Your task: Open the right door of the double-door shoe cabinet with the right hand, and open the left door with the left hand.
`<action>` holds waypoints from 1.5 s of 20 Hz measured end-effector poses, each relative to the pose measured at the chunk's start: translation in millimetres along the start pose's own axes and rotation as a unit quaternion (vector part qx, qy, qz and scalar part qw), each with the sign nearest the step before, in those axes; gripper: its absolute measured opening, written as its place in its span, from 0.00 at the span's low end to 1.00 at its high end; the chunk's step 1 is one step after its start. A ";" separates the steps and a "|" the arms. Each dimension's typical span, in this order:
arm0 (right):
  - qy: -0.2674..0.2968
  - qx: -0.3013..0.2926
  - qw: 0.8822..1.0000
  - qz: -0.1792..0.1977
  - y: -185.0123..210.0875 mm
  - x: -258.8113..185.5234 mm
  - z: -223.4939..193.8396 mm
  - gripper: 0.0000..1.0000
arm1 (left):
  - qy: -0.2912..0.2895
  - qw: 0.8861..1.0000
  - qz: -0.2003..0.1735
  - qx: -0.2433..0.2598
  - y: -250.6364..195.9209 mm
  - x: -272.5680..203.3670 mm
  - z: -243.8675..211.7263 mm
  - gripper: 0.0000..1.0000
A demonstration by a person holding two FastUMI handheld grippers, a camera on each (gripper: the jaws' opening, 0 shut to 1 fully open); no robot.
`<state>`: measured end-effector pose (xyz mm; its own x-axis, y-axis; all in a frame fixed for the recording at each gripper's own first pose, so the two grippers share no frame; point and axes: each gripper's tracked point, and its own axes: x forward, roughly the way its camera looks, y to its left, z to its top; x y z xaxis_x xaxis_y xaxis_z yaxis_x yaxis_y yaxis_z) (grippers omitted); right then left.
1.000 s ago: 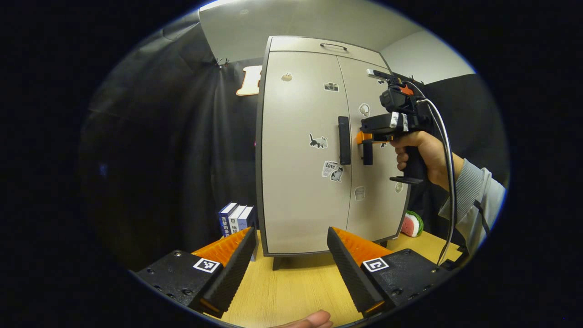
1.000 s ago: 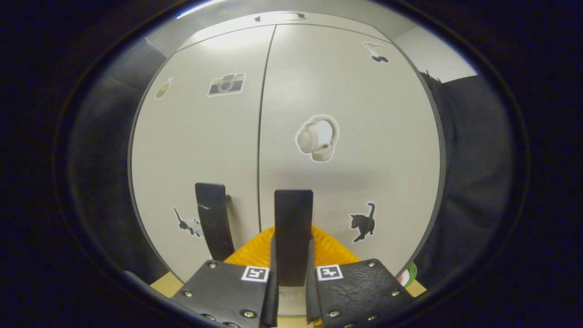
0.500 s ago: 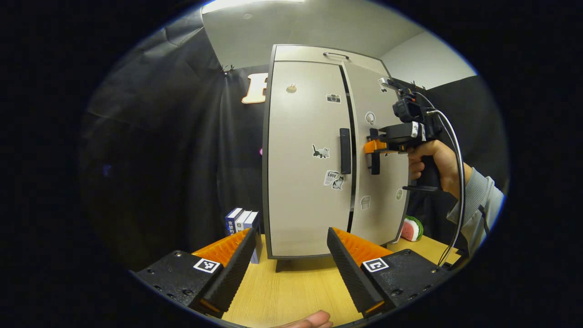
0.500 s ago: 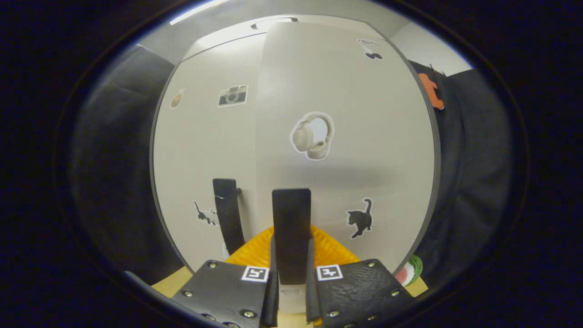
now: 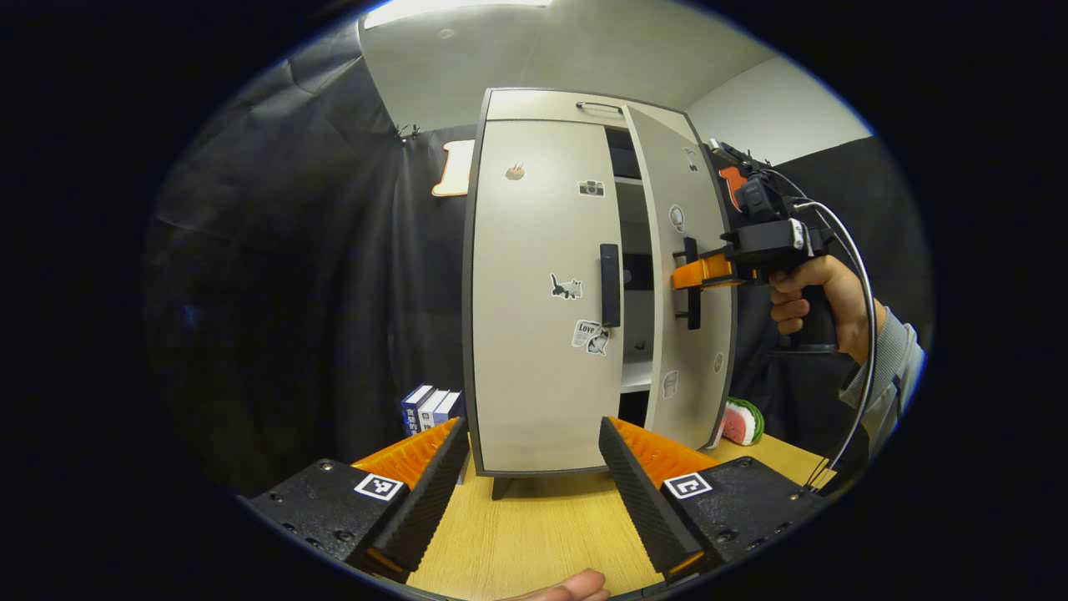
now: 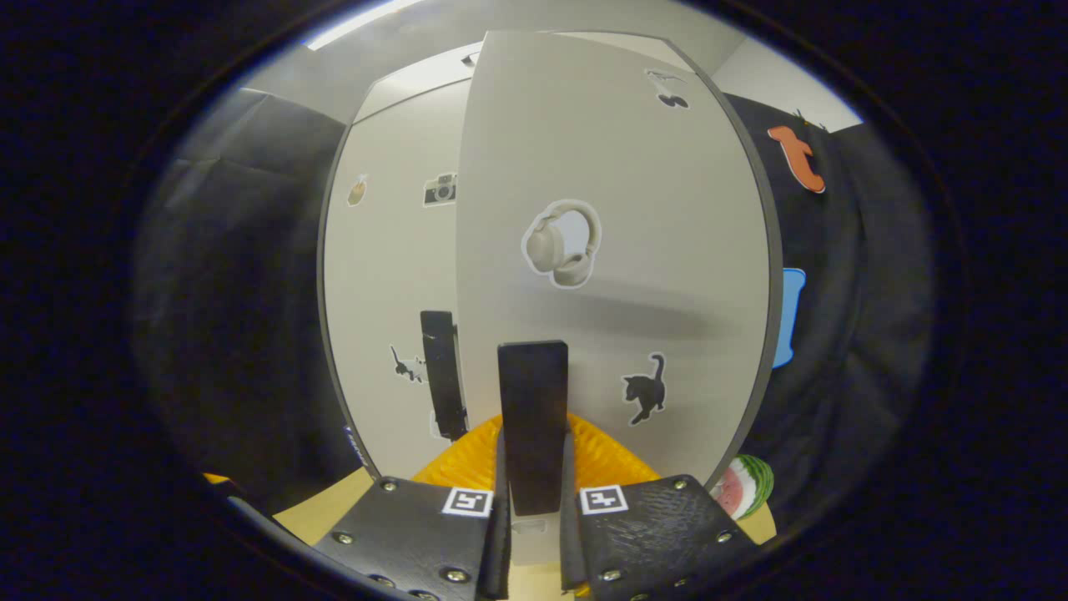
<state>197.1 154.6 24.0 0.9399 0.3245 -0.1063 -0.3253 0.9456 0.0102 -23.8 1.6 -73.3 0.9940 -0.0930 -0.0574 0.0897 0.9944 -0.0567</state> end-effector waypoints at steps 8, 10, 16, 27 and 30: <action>0.000 -0.004 1.000 0.030 -18.3 -34.3 -1.9 0.24 | 0.004 1.000 -0.001 -0.006 -13.2 10.7 0.8 0.98; -0.001 -0.004 0.999 0.033 -25.0 -44.2 -2.9 0.24 | 0.004 1.000 -0.002 -0.006 -18.2 13.9 1.2 0.98; -0.009 -0.005 0.999 0.042 -45.2 -68.8 -4.9 0.24 | 0.009 1.000 -0.018 -0.002 -41.7 20.4 -2.5 0.97; -0.012 -0.006 0.999 0.039 -69.0 -91.1 -7.5 0.23 | 0.017 1.000 -0.024 -0.006 -51.1 30.8 -15.8 0.97; -0.010 -0.003 0.999 0.032 -80.9 -99.1 -7.9 0.23 | 0.018 0.999 -0.032 -0.007 -56.6 33.9 -17.8 0.97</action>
<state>129.5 45.8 25.9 0.9193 0.3841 -0.0856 -0.3847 0.9230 0.0099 3.8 -58.8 -89.8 0.9834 -0.1588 -0.0883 0.1523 0.9854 -0.0754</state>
